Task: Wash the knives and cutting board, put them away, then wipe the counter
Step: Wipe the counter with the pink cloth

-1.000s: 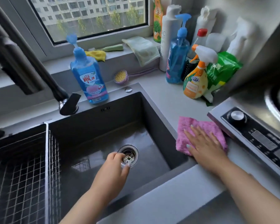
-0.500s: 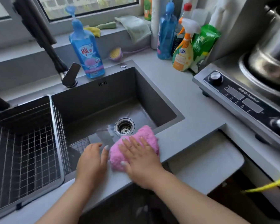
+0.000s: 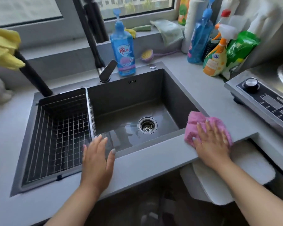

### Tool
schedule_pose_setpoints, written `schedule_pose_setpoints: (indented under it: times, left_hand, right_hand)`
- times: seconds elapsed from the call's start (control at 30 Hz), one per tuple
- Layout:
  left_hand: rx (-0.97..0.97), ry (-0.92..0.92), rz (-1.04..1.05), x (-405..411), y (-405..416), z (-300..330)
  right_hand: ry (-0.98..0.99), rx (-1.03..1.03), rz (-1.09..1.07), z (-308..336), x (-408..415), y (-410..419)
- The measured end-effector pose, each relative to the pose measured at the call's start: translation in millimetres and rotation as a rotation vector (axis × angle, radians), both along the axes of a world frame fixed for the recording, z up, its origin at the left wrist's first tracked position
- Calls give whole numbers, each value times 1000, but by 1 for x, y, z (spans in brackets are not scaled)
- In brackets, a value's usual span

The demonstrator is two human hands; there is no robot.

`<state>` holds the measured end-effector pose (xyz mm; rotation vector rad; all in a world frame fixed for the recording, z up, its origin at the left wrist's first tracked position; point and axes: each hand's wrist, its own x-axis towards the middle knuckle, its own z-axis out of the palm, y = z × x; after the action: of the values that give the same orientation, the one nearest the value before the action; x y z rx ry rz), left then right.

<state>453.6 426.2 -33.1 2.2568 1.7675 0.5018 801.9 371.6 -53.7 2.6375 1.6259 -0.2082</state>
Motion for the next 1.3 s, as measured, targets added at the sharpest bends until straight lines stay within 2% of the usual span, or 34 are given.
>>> schedule_pose_setpoints:
  times: [0.2, 0.3, 0.37, 0.5, 0.67, 0.73, 0.83, 0.9, 1.0, 1.07, 1.2, 1.3]
  left_hand:
    - [-7, 240, 336, -108, -23, 1]
    - [-129, 375, 458, -155, -32, -6]
    - [-184, 372, 489, -171, -39, -12]
    - [-148, 305, 472, -175, -41, -16]
    - [-178, 103, 422, -186, -41, -13]
    - [-232, -50, 391, -194, -40, -10]
    - [-317, -414, 379, -208, -41, 3]
    - [-253, -510, 395, -223, -48, 12]
    - [-39, -394, 425, -260, -56, 11]
    - [34, -310, 496, -293, -56, 5]
    - [36, -165, 696, -362, -49, -8]
    - [-27, -111, 749, -397, -40, -15]
  right_hand:
    - [-31, 119, 223, -13, -121, -19]
    - [0, 119, 320, -11, -182, -24]
    - [1, 146, 400, -9, -219, -26]
    - [37, 136, 520, -7, -282, -33]
    - [144, 44, 710, -3, -354, -40]
    - [173, 1, 763, 1, -383, -37]
    - [175, -12, 840, 14, -417, -24]
    - [139, -9, 969, 15, -434, -14]
    - [144, -49, 1093, 17, -460, -1]
    - [115, -83, 1134, 17, -482, 11]
    - [41, -160, 1195, 20, -519, 42]
    - [45, -188, 1205, 17, -536, 68]
